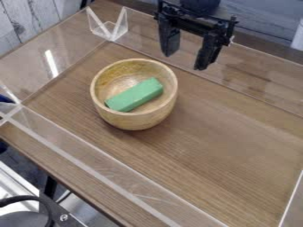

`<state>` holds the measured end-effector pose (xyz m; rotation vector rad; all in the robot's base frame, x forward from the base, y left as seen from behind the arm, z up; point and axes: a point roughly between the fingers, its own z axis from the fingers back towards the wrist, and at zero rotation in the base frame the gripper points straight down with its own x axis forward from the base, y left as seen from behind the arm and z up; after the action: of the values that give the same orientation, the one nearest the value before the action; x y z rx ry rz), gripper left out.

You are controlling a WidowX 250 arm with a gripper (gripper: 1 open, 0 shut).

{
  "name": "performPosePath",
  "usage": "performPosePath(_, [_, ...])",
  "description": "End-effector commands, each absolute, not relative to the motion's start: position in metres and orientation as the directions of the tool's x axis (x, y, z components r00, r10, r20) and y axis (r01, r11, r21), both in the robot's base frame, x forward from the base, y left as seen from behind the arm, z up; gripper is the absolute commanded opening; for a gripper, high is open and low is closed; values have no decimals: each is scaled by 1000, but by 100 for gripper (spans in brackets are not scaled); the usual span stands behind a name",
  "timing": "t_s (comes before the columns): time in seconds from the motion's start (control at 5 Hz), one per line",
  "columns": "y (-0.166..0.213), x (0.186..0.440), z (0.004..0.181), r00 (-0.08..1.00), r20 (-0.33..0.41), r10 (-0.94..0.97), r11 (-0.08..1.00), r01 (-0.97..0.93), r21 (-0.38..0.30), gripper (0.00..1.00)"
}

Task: Remove the green block from inside the brown bowl and put it on the table

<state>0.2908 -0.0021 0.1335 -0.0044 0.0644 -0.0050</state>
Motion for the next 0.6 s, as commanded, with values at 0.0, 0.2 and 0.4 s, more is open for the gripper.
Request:
performPosePath(0.0, [7,285,129,996,-82,-31,999,32,5,100])
performPosePath(0.2, [19,275,122,992,-106,-72,997,75,19,100])
performPosePath(0.4, [34,266,114,988,-113,-102,994,105,24,100])
